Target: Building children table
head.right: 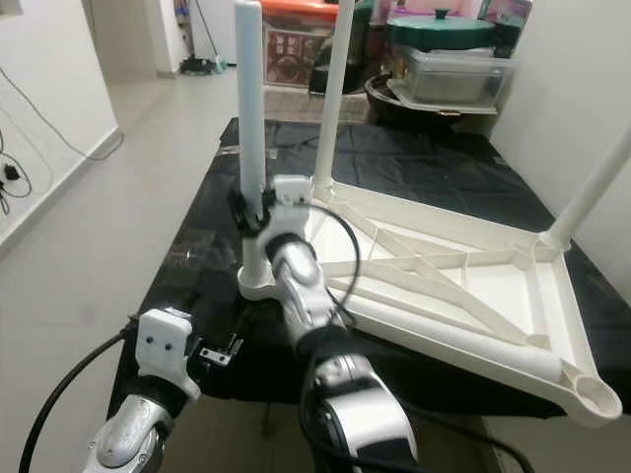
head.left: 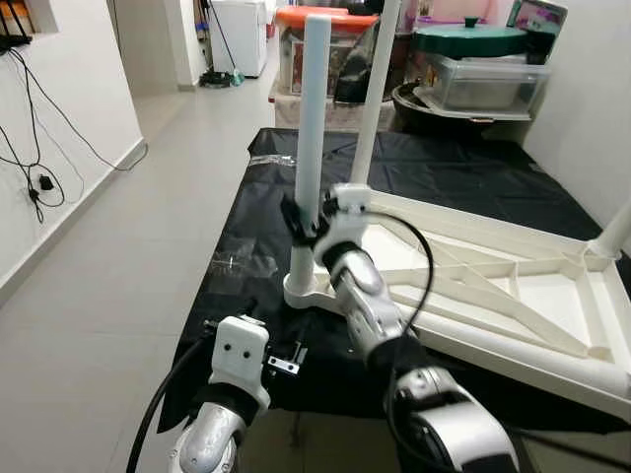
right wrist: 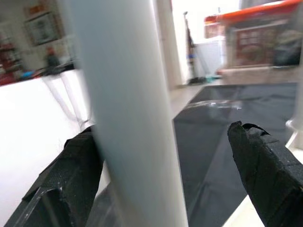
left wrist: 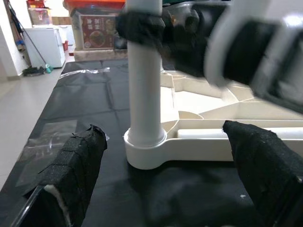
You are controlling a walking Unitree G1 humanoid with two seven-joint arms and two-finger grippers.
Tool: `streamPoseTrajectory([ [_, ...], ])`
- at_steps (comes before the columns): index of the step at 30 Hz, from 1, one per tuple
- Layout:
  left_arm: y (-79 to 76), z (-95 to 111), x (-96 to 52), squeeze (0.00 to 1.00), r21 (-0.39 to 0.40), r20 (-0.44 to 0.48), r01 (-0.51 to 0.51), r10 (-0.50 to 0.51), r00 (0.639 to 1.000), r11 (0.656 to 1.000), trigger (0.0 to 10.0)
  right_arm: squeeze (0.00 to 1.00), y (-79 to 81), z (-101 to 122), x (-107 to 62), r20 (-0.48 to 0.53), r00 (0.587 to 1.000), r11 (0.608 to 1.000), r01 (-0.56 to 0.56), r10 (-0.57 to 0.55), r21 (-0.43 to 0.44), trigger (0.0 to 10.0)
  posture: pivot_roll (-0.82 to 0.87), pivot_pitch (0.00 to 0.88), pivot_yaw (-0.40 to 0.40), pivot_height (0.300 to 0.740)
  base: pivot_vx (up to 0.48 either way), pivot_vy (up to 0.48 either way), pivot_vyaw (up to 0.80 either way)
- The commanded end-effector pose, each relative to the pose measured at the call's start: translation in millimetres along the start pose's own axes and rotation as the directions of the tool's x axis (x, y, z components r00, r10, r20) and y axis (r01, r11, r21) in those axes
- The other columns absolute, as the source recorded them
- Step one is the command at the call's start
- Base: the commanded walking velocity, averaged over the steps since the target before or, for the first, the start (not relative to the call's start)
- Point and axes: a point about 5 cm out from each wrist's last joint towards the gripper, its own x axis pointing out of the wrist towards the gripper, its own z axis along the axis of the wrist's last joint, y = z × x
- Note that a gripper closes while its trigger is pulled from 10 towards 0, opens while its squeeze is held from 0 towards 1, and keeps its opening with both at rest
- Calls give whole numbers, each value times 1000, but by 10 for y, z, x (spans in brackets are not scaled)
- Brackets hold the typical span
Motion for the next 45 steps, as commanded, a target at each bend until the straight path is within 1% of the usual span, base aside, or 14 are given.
streamPoseTrajectory([
  [1, -14, -17, -18, 0, -6, -9, 6, -6, 1000, 1000, 10000, 0, -21, -35, -100, 6, 999, 999, -44, 44, 12, 10000, -4, 0, -50, 740, 0, 0, 0],
  [2, -14, -17, -18, 0, -6, -9, 6, -6, 1000, 1000, 10000, 0, -21, -35, -100, 6, 999, 999, -44, 44, 12, 10000, -4, 0, -50, 740, 0, 0, 0],
  [4, -13, -18, -22, 0, -11, -10, 3, -4, 1000, 1000, 10000, 0, -118, -75, -237, 1, 999, 999, -52, 52, -5, 10000, -12, 0, -45, 740, 0, 0, 0],
  [6, -12, -19, -24, 0, -14, -10, 1, -1, 1000, 1000, 10000, 0, -147, -91, -282, -5, 999, 999, -51, 51, -7, 10000, -12, 0, -45, 740, 0, 0, 0],
  [7, 2, -33, -26, 0, -30, -26, -16, 15, 1000, 999, 10000, 0, -237, -107, -409, -12, 1000, 999, -27, 27, -38, 10000, -12, 0, -45, 740, 0, 0, 0],
  [8, 2, -33, -26, 0, -30, -26, -16, 15, 1000, 999, 10000, 0, -237, -107, -409, -12, 1000, 999, -27, 27, -38, 10000, -12, 0, -45, 740, 0, 0, 0],
  [10, 25, -45, -27, 0, -35, -38, -31, 30, 999, 999, 10000, 0, -284, -129, -514, -22, 1000, 999, -5, 4, -53, 10000, -19, 0, -41, 740, 0, 0, 0],
  [12, 27, -54, -29, 0, -40, -44, -32, 30, 999, 999, 10000, 0, -260, -177, -577, -42, 999, 999, -6, 4, -46, 10000, -19, 0, -41, 740, 0, 0, -359],
  [16, 13, -77, -34, 0, -35, -61, -21, 19, 998, 999, 10000, 0, -192, -218, -616, -57, 998, 999, -18, 15, -40, 10000, -19, 0, -41, 740, 0, 0, -780],
  [19, 18, -100, -42, 0, 10, -77, -6, 7, 997, 1000, 10000, 0, -78, -211, -616, -37, 999, 997, -31, 29, -74, 10000, -21, 0, -35, 740, 0, 0, -533],
  [22, 54, -112, -43, 0, 46, -86, -17, 21, 996, 999, 10000, 0, -50, -197, -605, -32, 999, 996, -35, 32, -78, 10000, -19, 0, -35, 740, 0, -210, 0],
  [27, 77, -113, -45, 0, 52, -91, -23, 28, 996, 998, 10000, 0, -81, -175, -597, -46, 999, 997, -21, 17, -75, 10000, -19, 0, -35, 740, 0, -435, 0],
  [35, 50, -137, -47, 0, 64, -105, -7, 14, 994, 998, 10000, 0, -171, -123, -512, -40, 999, 996, 26, -30, -86, 10000, -19, 0, -36, 740, 0, -456, 0],
  [45, 34, -140, -59, 0, 63, -105, 12, -5, 995, 998, 10000, 0, -185, -123, -510, -41, 998, 994, 37, -41, -102, 10000, -18, 0, -31, 740, 0, -472, 0],
])
